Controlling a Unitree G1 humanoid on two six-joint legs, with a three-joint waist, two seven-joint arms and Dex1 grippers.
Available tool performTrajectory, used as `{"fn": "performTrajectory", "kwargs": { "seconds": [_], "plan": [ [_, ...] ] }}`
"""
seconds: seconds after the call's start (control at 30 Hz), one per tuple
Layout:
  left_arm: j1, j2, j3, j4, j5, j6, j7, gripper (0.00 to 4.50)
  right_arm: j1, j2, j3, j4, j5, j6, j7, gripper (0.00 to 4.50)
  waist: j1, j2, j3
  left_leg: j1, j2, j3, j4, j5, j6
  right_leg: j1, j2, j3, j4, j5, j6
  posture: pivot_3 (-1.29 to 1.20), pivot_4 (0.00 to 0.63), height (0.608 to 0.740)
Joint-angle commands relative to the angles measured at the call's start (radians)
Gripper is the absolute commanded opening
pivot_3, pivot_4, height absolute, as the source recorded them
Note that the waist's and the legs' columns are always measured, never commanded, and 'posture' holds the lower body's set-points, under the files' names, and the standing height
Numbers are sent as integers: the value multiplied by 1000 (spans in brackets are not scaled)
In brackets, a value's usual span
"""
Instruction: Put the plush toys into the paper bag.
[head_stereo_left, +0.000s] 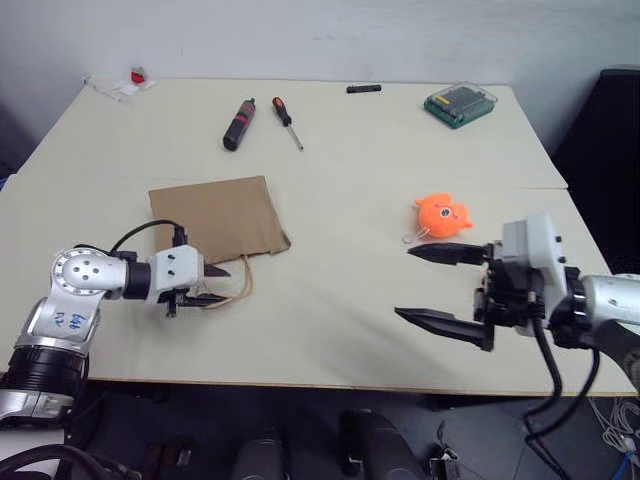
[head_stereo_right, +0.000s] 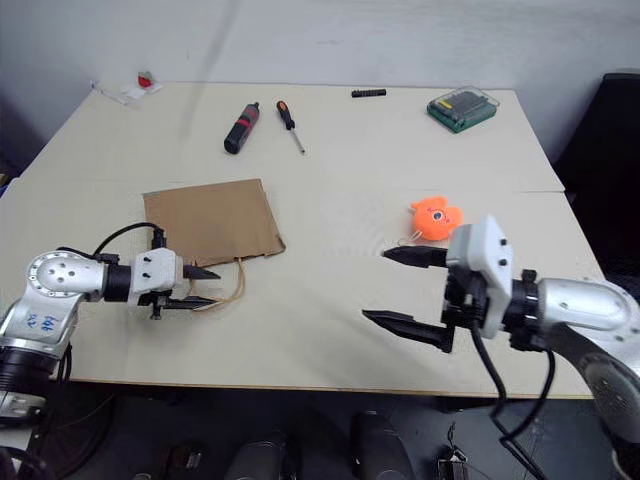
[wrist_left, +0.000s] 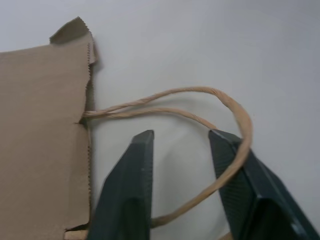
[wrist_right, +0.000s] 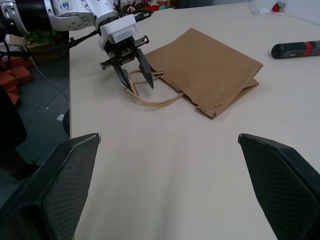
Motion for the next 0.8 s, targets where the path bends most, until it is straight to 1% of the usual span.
{"fn": "performTrajectory", "kwargs": {
  "seconds": [0.03, 0.07, 0.1, 0.17, 0.27, 0.37, 0.4, 0.47, 0.57, 0.8],
  "plan": [
    [-33, -7, 8, 13, -10, 2, -9, 614, -17, 13, 17, 3, -13, -21, -9, 4500, 2, 0, 0, -1, 0, 0, 1, 0, 0, 0, 0, -1, 1, 0, 0, 0, 150, 740],
    [-42, -19, 9, 4, -32, 39, -17, 259, -10, 16, 24, 4, -21, -26, -9, 4500, 4, 0, 0, -3, 0, -1, 2, 0, 0, -1, 0, -1, 1, 0, 0, 0, 150, 740],
    [-53, -32, 12, -13, -64, 89, -26, 43, -3, 22, 29, 6, -29, -31, -10, 4500, 7, 0, 0, -5, 0, -2, 5, 0, 1, -3, 0, -2, 2, 0, 0, 0, 150, 740],
    [-82, -63, 21, -57, -138, 214, -43, 43, 5, 36, 37, 13, -36, -34, -16, 4500, 10, 0, 0, -8, 0, -2, 11, -1, 3, -3, 0, -2, 5, 0, 1, 0, 150, 740],
    [-164, -130, 33, -129, -273, 437, -45, 43, -18, 91, 75, 51, -62, -34, -68, 4500, 19, -2, 0, -9, 0, -3, 16, -2, 4, -3, -1, -2, 8, 1, 2, 0, 150, 740],
    [-250, -217, 41, -159, -360, 605, 14, 43, -61, 164, 148, 104, -120, -48, -109, 4500, 23, -2, 0, -8, -1, -3, 18, -2, 4, -1, -1, -1, 9, 2, 4, 0, 150, 740],
    [-268, -235, 41, -168, -375, 647, 32, 15, -73, 184, 169, 118, -135, -50, -115, 4332, 23, -2, 0, -8, -1, -3, 18, -2, 5, -1, -1, -1, 9, 2, 4, 0, 150, 740],
    [-299, -268, 39, -182, -405, 723, 56, 0, -100, 227, 216, 154, -165, -62, -115, 3908, 21, -2, 0, -8, -1, -3, 17, -2, 4, -2, 0, -1, 9, 2, 4, 0, 150, 740],
    [-331, -304, 55, -214, -459, 801, 73, 0, -159, 299, 292, 243, -235, -96, -119, 2866, 10, -2, 0, -8, -1, -2, 17, -2, 4, -3, 1, 0, 9, 2, 4, 0, 150, 740],
    [-371, -340, 82, -267, -523, 859, 95, 0, -270, 444, 403, 449, -365, -179, -105, 331, -1, -2, 0, -11, -1, -1, 17, -1, 2, -8, 0, 1, 12, 2, 3, 0, 150, 740]
  ]
}}
